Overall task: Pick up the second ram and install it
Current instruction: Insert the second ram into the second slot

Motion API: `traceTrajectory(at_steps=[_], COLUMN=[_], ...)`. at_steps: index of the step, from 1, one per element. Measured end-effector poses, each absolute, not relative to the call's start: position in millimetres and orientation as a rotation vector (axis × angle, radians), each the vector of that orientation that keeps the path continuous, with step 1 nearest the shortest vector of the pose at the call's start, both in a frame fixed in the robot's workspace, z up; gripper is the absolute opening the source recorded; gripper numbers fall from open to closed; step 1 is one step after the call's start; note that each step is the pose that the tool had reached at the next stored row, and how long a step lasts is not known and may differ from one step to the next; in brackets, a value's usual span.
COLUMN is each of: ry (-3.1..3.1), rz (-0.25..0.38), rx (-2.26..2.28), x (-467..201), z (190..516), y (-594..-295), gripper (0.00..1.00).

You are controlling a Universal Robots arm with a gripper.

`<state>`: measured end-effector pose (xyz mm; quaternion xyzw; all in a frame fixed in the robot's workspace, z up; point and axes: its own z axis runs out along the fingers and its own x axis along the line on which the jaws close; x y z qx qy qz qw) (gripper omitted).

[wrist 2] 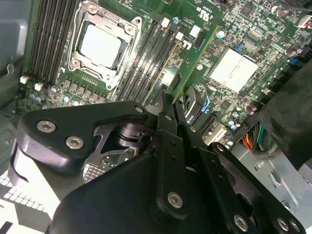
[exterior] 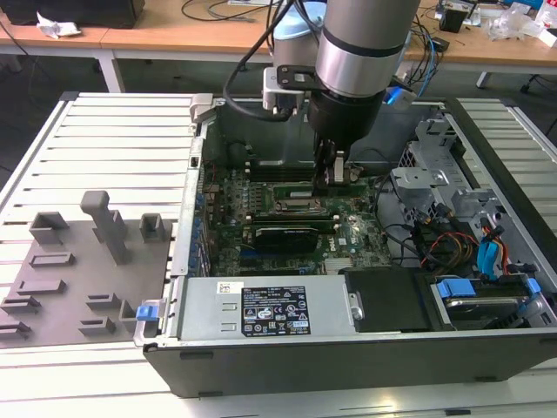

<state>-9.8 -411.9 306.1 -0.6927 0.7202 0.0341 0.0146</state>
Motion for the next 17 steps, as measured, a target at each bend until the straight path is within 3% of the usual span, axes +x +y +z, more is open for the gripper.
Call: traceTrajectory(at_steps=[17], ry=[2.242], rz=[0.107], rx=[-2.156], x=[-10.0], z=[295.5], y=[-409.9], gripper=[0.13])
